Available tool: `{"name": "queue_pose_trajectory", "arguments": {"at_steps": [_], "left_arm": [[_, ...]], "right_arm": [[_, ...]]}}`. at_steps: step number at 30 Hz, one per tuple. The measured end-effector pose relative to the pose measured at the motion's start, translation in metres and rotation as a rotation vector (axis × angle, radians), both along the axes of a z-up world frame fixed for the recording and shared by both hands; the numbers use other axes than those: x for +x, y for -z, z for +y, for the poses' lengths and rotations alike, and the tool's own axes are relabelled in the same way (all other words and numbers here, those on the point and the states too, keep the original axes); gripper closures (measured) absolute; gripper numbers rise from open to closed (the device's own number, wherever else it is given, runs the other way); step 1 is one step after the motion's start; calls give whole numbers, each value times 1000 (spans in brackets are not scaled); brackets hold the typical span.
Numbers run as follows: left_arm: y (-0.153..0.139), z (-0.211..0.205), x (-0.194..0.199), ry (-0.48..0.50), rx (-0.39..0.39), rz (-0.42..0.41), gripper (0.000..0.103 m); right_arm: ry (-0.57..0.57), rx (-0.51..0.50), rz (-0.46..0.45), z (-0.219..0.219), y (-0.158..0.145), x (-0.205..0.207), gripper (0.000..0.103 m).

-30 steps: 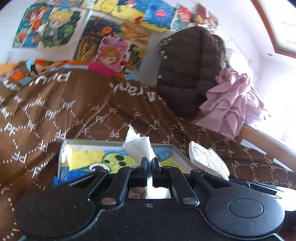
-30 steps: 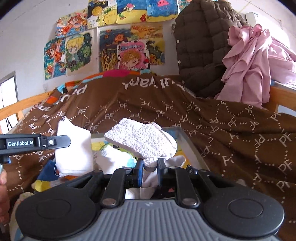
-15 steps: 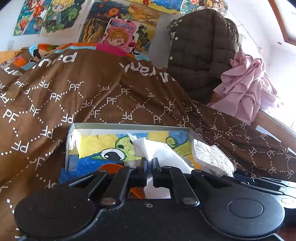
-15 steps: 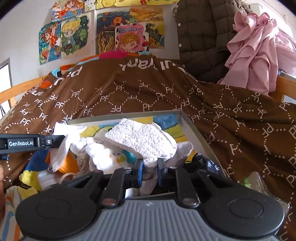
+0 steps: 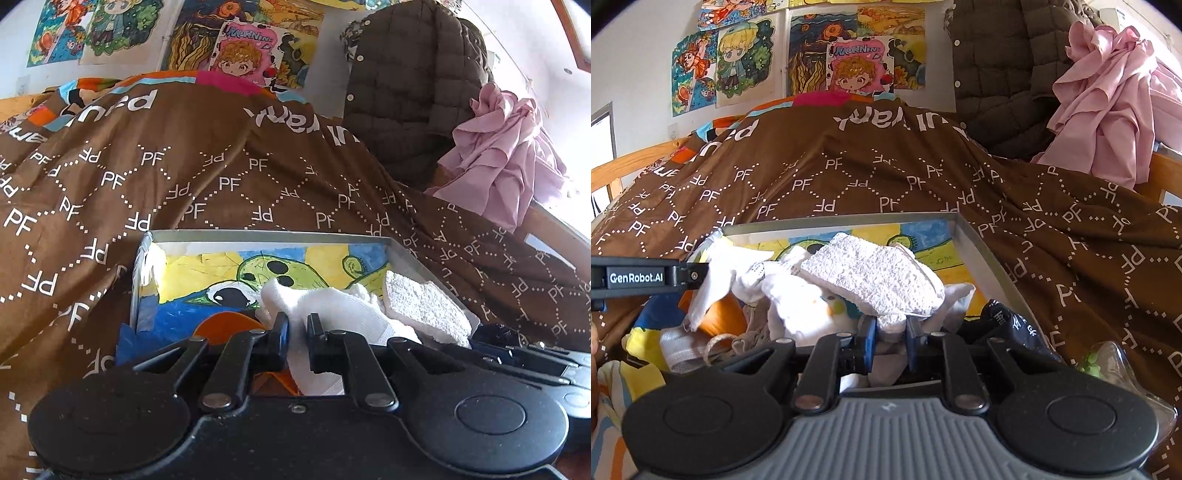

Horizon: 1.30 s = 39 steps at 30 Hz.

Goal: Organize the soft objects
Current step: 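Lower the towel and sponge into the tray and open both tools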

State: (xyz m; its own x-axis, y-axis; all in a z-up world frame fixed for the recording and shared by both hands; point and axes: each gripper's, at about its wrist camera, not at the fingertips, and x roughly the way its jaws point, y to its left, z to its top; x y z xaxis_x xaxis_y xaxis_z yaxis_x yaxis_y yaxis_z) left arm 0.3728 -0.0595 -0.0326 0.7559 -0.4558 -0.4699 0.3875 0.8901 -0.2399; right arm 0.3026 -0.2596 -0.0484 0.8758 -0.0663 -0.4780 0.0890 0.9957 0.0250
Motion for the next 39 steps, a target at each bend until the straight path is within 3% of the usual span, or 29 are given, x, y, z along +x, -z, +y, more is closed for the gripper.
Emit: {"name": "queue_pose_trajectory", "arguments": {"at_steps": [8,17,20,25,31,39], "left_arm": [[-1,1,-1,-32,8,-3,72],[-9,0,-10,-76,53,-14,55],[-14,0,-18,-85,58,-24,45],[-26,1,-38,-92,70,-51,33],[-48,8,-71,-99,30,-109,19],[-77,12,-118,-99,-23,-195,1]], "right_arm": [[-5,14,6,-1,-1,-1,72],[-13,31,-20,0,-11,-16,48],[-15,38,-44,0,-20,-26,39],[-4,61,-92,-8,-38,-47,25],[9,79,-141,-16,-59,-78,13],[-20,82,-178,-19,-80,-115,8]]}}
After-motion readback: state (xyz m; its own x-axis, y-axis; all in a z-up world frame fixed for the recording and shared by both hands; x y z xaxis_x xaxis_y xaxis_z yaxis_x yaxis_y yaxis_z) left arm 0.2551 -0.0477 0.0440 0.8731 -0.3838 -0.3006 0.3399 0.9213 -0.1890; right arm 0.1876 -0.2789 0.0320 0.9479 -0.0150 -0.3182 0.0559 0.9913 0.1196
